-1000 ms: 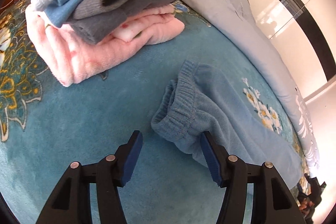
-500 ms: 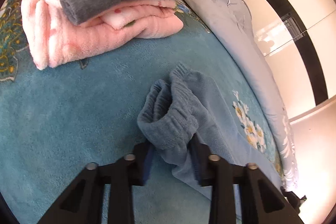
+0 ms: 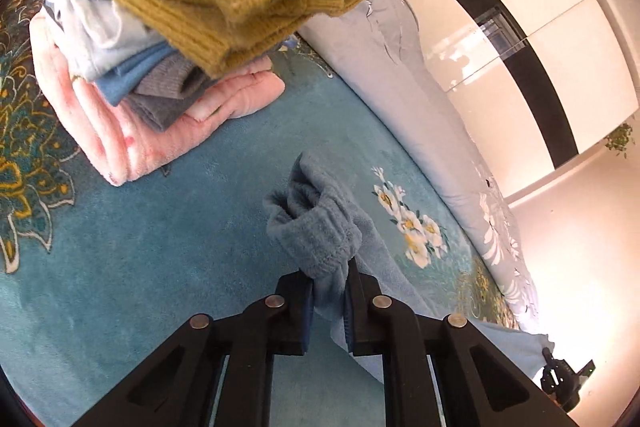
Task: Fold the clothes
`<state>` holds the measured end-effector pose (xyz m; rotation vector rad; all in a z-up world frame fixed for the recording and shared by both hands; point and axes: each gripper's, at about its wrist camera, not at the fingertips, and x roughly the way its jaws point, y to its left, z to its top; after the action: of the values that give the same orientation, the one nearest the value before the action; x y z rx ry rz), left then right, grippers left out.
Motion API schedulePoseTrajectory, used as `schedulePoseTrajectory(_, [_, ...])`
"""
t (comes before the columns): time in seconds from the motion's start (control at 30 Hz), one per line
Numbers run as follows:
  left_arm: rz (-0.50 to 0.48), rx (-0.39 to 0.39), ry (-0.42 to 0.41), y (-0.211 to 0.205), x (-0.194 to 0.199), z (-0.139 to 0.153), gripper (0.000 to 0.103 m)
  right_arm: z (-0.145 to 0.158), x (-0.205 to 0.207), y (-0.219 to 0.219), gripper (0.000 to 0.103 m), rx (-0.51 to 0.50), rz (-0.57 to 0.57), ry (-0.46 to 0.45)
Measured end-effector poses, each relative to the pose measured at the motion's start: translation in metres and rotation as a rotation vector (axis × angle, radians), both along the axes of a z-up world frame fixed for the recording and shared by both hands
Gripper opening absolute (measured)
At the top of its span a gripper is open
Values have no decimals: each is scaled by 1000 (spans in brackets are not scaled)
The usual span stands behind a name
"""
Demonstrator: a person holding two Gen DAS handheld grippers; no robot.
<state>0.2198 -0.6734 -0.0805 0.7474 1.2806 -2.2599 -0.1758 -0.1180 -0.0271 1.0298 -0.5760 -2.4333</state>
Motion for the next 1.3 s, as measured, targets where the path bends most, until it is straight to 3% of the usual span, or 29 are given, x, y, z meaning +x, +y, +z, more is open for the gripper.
schedulePoseTrajectory(0.17, [-92,-77,52,11,25,11,13,5,67,42,8,26,25,32])
schedulePoseTrajectory(0.23, [-116,-111,12,15,29,3,13,-11,85,56,8,20,19,3])
schedulePoseTrajectory(0.37, [-120,-26,-99,12,31,-41,13,-56,110,77,9,44,4,-91])
schedulePoseTrajectory(0.47, [-99,8,-109,12,40,-57,13,-92,113,89,9,18,-32,-202])
schedulePoseTrajectory(0.8, [-97,84,-76,10,58,-67,17,-105,123,127,12,-45,-129,-237])
schedulePoseTrajectory(0.9, [-106,72,-90,11,61,-64,19,-92,126,144,13,28,-207,-207])
schedulePoseTrajectory(1.13, [-122,13,-124,10,67,-51,33,-69,115,124,14,119,-61,-160])
schedulePoseTrajectory(1.2, [-120,5,-118,8,72,-45,36,-71,107,103,22,148,9,-173])
schedulePoseTrajectory(1.3, [-98,-94,-163,10,79,-30,39,-81,95,69,26,170,105,-201])
